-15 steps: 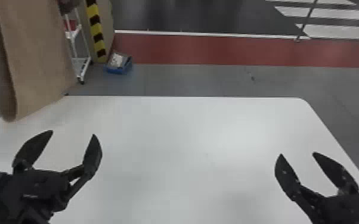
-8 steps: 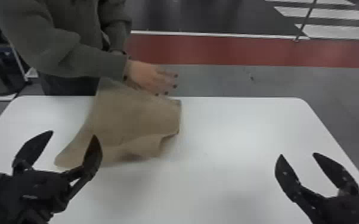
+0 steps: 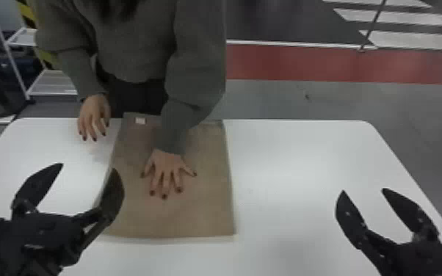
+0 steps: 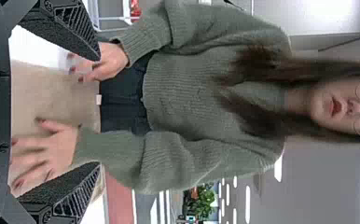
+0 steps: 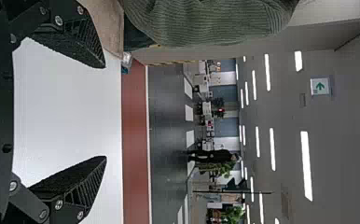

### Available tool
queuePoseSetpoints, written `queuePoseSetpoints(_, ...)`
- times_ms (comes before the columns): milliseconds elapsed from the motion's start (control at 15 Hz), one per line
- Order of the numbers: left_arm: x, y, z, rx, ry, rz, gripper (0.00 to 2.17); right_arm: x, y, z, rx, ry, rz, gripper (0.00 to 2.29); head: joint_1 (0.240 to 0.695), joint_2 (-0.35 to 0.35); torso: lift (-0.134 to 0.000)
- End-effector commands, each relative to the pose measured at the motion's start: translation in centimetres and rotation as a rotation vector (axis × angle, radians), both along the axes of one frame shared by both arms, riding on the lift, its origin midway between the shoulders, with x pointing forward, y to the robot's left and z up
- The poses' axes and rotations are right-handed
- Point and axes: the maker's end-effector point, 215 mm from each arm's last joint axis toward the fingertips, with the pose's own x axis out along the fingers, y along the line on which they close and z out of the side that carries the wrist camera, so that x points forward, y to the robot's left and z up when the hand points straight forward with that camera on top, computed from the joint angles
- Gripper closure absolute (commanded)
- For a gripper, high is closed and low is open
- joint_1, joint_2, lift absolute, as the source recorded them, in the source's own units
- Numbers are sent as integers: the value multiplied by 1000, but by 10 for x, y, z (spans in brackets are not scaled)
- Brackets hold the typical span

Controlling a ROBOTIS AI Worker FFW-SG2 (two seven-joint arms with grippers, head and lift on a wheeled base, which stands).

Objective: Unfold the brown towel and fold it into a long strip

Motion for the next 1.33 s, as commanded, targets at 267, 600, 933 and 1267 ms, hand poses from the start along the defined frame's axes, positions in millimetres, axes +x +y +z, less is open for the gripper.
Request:
queuePoseSetpoints(267, 1, 1, -1, 1, 0, 4, 90, 0, 0, -1, 3, 1, -2, 211, 695, -89, -125)
queuePoseSetpoints(600, 1, 4, 0, 6, -1, 7, 90, 0, 0, -1, 4, -1, -5, 211, 695, -87, -125)
queuePoseSetpoints(933, 2, 3, -5, 6, 6, 8, 90, -1, -1, -3, 5, 4, -7, 211, 695, -85, -125)
queuePoseSetpoints(1267, 1, 4, -5, 6, 8, 11, 83, -1, -1, -3, 2, 5, -5, 211, 695, -86, -125)
